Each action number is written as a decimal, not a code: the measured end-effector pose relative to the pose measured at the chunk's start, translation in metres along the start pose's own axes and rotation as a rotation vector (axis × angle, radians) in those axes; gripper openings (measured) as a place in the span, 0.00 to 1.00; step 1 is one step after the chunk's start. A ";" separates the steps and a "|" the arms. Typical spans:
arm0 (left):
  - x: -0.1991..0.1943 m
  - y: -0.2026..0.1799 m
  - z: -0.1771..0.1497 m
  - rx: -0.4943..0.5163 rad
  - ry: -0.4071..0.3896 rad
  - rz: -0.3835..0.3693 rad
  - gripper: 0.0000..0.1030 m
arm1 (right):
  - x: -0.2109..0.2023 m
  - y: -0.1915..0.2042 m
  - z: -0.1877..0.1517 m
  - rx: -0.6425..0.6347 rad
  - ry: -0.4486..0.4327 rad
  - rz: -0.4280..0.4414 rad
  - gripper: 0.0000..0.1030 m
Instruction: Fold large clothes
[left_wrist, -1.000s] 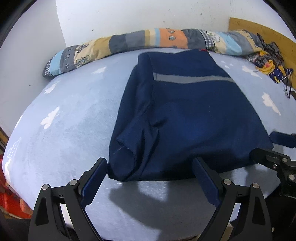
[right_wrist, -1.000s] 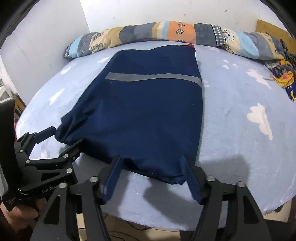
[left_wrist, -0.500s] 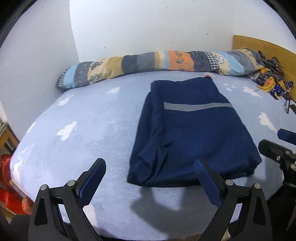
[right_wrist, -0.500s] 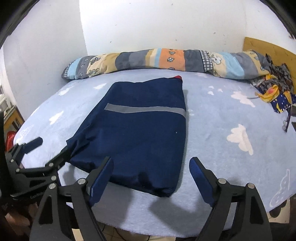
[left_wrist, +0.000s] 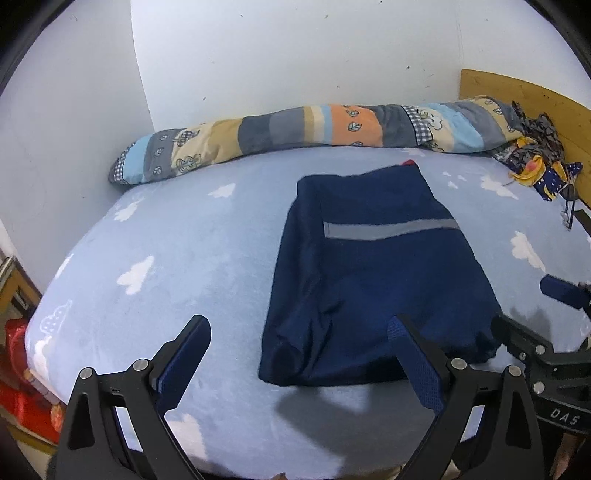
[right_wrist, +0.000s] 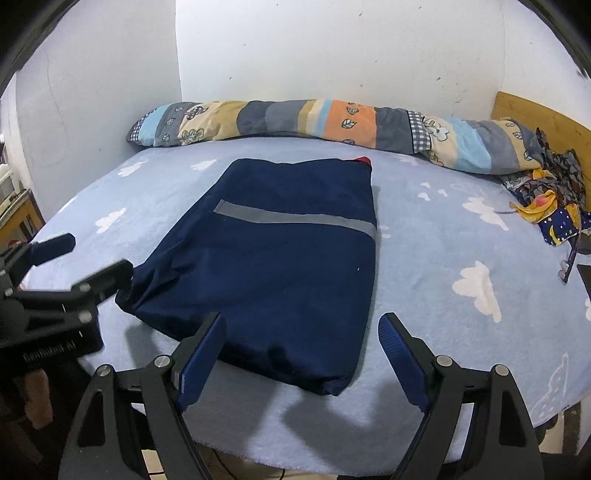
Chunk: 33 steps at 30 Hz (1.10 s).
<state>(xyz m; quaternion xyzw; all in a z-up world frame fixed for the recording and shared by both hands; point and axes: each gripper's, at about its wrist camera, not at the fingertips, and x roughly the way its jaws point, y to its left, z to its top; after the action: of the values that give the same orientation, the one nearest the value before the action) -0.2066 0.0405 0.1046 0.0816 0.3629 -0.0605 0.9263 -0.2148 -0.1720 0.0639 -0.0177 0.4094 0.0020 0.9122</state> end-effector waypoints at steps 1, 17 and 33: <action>-0.003 0.001 0.002 0.004 -0.010 0.010 0.95 | 0.000 -0.001 0.000 0.002 -0.001 -0.003 0.84; -0.014 -0.013 -0.002 0.092 -0.049 0.197 0.95 | 0.005 0.010 0.000 -0.061 0.007 -0.050 0.85; -0.006 -0.018 0.001 0.119 -0.031 0.206 0.95 | 0.005 0.010 0.000 -0.057 0.013 -0.061 0.85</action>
<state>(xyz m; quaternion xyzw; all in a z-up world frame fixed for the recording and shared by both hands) -0.2133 0.0232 0.1076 0.1724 0.3339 0.0124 0.9266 -0.2118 -0.1624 0.0596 -0.0559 0.4143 -0.0142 0.9083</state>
